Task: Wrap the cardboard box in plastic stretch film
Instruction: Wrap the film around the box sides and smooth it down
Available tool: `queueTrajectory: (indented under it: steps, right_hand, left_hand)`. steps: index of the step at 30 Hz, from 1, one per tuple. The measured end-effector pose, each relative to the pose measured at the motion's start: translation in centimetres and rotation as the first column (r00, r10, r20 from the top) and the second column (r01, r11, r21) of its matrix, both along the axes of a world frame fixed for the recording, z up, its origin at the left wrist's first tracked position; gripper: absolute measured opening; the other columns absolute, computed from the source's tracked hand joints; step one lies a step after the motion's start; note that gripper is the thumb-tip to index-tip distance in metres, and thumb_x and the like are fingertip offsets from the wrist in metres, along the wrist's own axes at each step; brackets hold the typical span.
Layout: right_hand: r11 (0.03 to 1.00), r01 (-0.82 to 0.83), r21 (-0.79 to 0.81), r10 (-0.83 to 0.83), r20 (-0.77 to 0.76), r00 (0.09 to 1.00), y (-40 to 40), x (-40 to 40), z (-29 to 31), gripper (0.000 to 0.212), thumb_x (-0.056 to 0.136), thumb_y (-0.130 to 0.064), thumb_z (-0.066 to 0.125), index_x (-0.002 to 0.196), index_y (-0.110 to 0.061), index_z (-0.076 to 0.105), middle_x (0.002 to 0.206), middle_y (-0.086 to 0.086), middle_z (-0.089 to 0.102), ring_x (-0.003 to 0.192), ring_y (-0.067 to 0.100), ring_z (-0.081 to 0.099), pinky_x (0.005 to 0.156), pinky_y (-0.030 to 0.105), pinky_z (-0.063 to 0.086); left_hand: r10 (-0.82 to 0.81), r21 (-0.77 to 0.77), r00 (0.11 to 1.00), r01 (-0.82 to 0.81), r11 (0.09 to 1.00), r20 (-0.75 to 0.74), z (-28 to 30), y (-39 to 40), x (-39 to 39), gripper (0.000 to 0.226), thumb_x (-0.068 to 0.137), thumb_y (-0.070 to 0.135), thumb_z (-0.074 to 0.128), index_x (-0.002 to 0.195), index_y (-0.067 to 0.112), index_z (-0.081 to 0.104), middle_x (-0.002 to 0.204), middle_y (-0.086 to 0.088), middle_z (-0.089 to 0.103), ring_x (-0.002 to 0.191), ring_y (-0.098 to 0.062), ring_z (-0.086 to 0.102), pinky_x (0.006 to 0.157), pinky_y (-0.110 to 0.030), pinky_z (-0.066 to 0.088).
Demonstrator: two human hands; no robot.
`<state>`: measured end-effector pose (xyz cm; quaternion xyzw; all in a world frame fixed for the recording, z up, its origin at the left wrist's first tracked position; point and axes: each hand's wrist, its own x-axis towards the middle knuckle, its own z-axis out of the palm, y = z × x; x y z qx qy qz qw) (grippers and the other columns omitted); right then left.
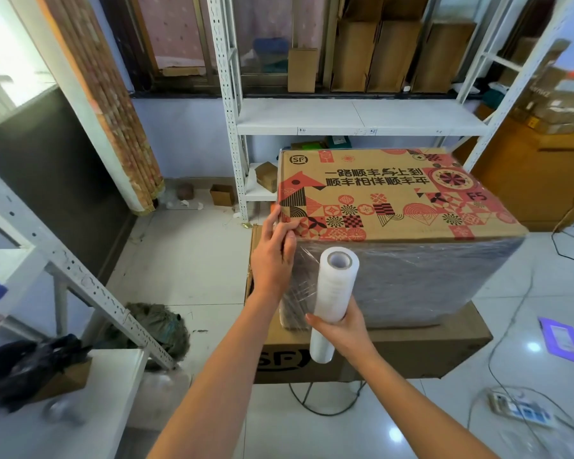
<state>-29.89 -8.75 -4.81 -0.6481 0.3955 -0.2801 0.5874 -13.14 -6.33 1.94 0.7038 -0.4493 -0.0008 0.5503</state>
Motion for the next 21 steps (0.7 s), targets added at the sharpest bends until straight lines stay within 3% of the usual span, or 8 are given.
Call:
queueTrajectory:
  steps: [3, 10, 14, 17, 21]
  right_hand:
    - [0.999, -0.029, -0.015, 0.03, 0.024, 0.999, -0.2, -0.5, 0.4, 0.065, 0.064, -0.017, 0.087, 0.118, -0.027, 0.052, 0.105, -0.008, 0.065, 0.098, 0.002, 0.062, 0.075, 0.021, 0.056]
    - [0.997, 0.054, -0.047, -0.053, 0.033, 0.998, -1.9, -1.6, 1.3, 0.062, 0.061, -0.021, 0.089, 0.11, -0.037, 0.053, 0.102, -0.017, 0.067, 0.096, -0.001, 0.063, 0.069, 0.012, 0.053]
    - [0.998, 0.028, -0.053, -0.027, 0.016, 1.0, -2.6, -2.5, 1.5, 0.062, 0.059, -0.03, 0.089, 0.11, -0.035, 0.054, 0.103, -0.016, 0.067, 0.098, -0.001, 0.062, 0.074, 0.018, 0.053]
    - [0.998, 0.001, -0.06, -0.001, -0.002, 1.0, -3.1, -3.0, 1.9, 0.074, 0.049, -0.05, 0.087, 0.113, -0.031, 0.055, 0.104, -0.011, 0.066, 0.099, 0.003, 0.063, 0.079, 0.026, 0.053]
    - [0.996, 0.072, -0.06, -0.072, 0.013, 0.997, -2.5, -2.9, 1.9, 0.082, 0.042, -0.058, 0.086, 0.112, -0.032, 0.05, 0.101, -0.011, 0.063, 0.096, 0.004, 0.062, 0.074, 0.022, 0.053]
  left_hand:
    - [0.088, -0.04, 0.996, -0.088, 0.995, -0.016, 0.3, -0.7, -0.7, 0.047, 0.092, 0.043, 0.031, 0.105, 0.016, 0.067, 0.143, 0.005, 0.045, 0.111, -0.014, 0.056, 0.075, -0.033, 0.053]
    - [0.064, -0.113, 0.998, -0.065, 0.991, -0.015, -0.2, -0.5, 0.0, 0.047, 0.091, 0.043, 0.036, 0.101, 0.011, 0.069, 0.139, -0.003, 0.049, 0.112, -0.009, 0.05, 0.082, -0.031, 0.052]
    - [0.043, -0.125, 0.999, -0.042, 0.991, 0.006, -0.1, -0.6, 0.2, 0.045, 0.091, 0.04, 0.037, 0.1, 0.009, 0.069, 0.137, -0.007, 0.05, 0.113, -0.009, 0.048, 0.084, -0.027, 0.048]
    - [0.056, -0.115, 0.998, -0.054, 0.992, 0.017, 0.0, -0.7, 0.0, 0.046, 0.091, 0.04, 0.036, 0.099, 0.008, 0.068, 0.137, -0.007, 0.051, 0.109, -0.009, 0.05, 0.08, -0.03, 0.051]
    - [0.084, -0.116, 0.996, -0.082, 0.99, 0.014, 0.1, -1.0, -0.5, 0.047, 0.092, 0.041, 0.035, 0.098, 0.008, 0.068, 0.137, -0.007, 0.051, 0.108, -0.01, 0.051, 0.077, -0.029, 0.052]
